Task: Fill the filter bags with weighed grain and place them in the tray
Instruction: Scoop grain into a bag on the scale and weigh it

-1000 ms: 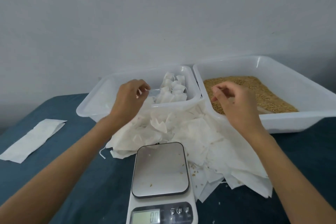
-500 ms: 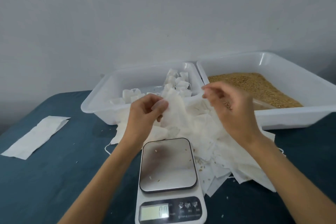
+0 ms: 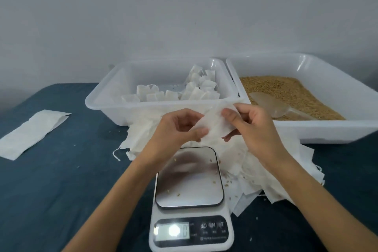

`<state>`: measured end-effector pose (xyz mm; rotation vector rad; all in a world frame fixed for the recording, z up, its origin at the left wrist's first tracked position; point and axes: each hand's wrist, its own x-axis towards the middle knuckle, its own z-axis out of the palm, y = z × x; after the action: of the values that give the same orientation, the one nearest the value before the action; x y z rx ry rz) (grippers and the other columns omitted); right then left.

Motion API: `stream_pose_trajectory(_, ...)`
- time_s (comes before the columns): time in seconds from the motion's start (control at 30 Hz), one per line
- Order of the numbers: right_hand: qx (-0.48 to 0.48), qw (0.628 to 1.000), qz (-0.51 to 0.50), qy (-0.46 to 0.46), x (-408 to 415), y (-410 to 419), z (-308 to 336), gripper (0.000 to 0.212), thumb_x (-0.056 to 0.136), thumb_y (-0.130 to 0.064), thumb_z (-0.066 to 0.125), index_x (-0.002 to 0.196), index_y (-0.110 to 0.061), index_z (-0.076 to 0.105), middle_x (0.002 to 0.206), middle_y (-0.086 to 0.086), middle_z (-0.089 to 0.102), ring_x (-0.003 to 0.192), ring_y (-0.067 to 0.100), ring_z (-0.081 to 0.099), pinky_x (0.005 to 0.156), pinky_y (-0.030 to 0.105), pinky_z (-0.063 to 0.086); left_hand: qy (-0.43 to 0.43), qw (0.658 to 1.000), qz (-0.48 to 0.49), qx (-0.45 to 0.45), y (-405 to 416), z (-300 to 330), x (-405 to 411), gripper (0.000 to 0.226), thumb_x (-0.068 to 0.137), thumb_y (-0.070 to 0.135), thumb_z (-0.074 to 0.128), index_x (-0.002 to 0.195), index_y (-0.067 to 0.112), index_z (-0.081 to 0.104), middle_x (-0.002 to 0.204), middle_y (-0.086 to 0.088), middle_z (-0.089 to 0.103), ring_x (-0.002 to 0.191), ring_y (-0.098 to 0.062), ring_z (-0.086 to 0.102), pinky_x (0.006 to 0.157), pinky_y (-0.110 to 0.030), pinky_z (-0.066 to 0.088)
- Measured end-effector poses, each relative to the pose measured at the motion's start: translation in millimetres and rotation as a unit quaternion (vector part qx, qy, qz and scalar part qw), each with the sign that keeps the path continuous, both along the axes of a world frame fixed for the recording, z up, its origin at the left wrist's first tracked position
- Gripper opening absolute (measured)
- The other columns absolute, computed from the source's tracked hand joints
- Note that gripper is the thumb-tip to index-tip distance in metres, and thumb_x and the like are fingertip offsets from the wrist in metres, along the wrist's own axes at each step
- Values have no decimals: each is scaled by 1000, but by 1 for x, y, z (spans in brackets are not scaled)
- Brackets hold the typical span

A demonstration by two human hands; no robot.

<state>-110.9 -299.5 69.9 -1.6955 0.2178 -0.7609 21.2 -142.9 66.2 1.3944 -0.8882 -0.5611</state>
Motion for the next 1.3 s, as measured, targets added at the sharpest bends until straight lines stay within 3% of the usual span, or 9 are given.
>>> stream_pose_trajectory(0.13, -108, 988, -104, -37, -5, 0, 4, 29, 103, -24, 59, 81, -6, 64, 66, 7, 61, 53, 20, 65, 50, 40, 57, -23, 999, 26, 16, 3, 2, 3, 26, 87, -8, 76, 79, 17, 76, 77, -4, 74, 64, -12, 60, 67, -19, 52)
stream_pose_trajectory(0.33, -107, 986, -120, -45, -8, -3, 9, 33, 104, -25, 58, 83, 0, 60, 65, 11, 63, 52, 22, 68, 49, 41, 55, 50, 998, -20, 11, 2, 1, 1, 18, 91, 16, 75, 100, 1, 73, 95, -5, 75, 85, -17, 70, 78, -31, 62)
stream_pose_trajectory(0.5, -109, 989, -97, -21, -7, 5, 5, 32, 103, -26, 59, 78, -6, 60, 61, 9, 63, 53, 21, 69, 52, 27, 53, 82, 996, 30, -19, -2, -2, -2, 22, 99, 5, 65, 78, 7, 72, 79, -9, 69, 72, -20, 67, 70, -29, 60)
stream_pose_trajectory(0.63, -116, 988, -104, -17, -7, 6, 5, 27, 103, -24, 58, 82, -8, 64, 58, 8, 65, 51, 19, 67, 53, 20, 51, 99, 992, 55, -48, 0, 2, -2, 22, 107, 14, 57, 88, 6, 66, 80, -1, 70, 73, -23, 68, 69, -32, 61)
stream_pose_trajectory(0.83, -130, 981, -138, -28, -6, 10, 4, 29, 103, -27, 58, 86, -4, 63, 58, 7, 65, 49, 14, 66, 50, 21, 50, 108, 994, 4, -32, 0, 3, -10, 27, 82, 33, 79, 93, 9, 71, 82, -8, 74, 71, -24, 69, 70, -32, 61)
stream_pose_trajectory(0.97, -156, 978, -138, -16, -6, 13, 1, 17, 99, -29, 66, 89, -15, 65, 70, -1, 69, 63, 14, 72, 56, 38, 58, 89, 994, 22, -53, 1, 3, -9, 7, 89, 12, 77, 85, 6, 75, 78, -7, 72, 67, -21, 67, 70, -31, 61)
stream_pose_trajectory(1.1, -156, 982, -109, -8, -6, 11, 3, 18, 91, -38, 76, 106, -29, 70, 96, -14, 73, 88, 7, 71, 70, 18, 55, 2, 999, 39, -31, -1, 1, -11, 13, 95, -4, 68, 84, -3, 73, 73, -6, 66, 67, -19, 63, 72, -30, 59)
stream_pose_trajectory(1.2, -125, 986, -108, -20, -7, 6, 3, 24, 94, -36, 71, 81, -16, 69, 69, 2, 63, 61, 5, 55, 54, 23, 42, 15, 999, 34, -37, -2, 1, -13, 15, 97, -2, 65, 84, -1, 73, 72, -4, 65, 66, -17, 62, 70, -28, 58)
stream_pose_trajectory(1.3, -76, 992, -94, -37, -7, 1, 5, 45, 95, -37, 68, 79, 4, 62, 68, 26, 52, 56, 27, 39, 54, 32, 34, 104, 991, 38, -74, 0, 3, -10, 15, 98, 5, 65, 89, 3, 77, 77, -8, 65, 68, -19, 63, 71, -28, 58)
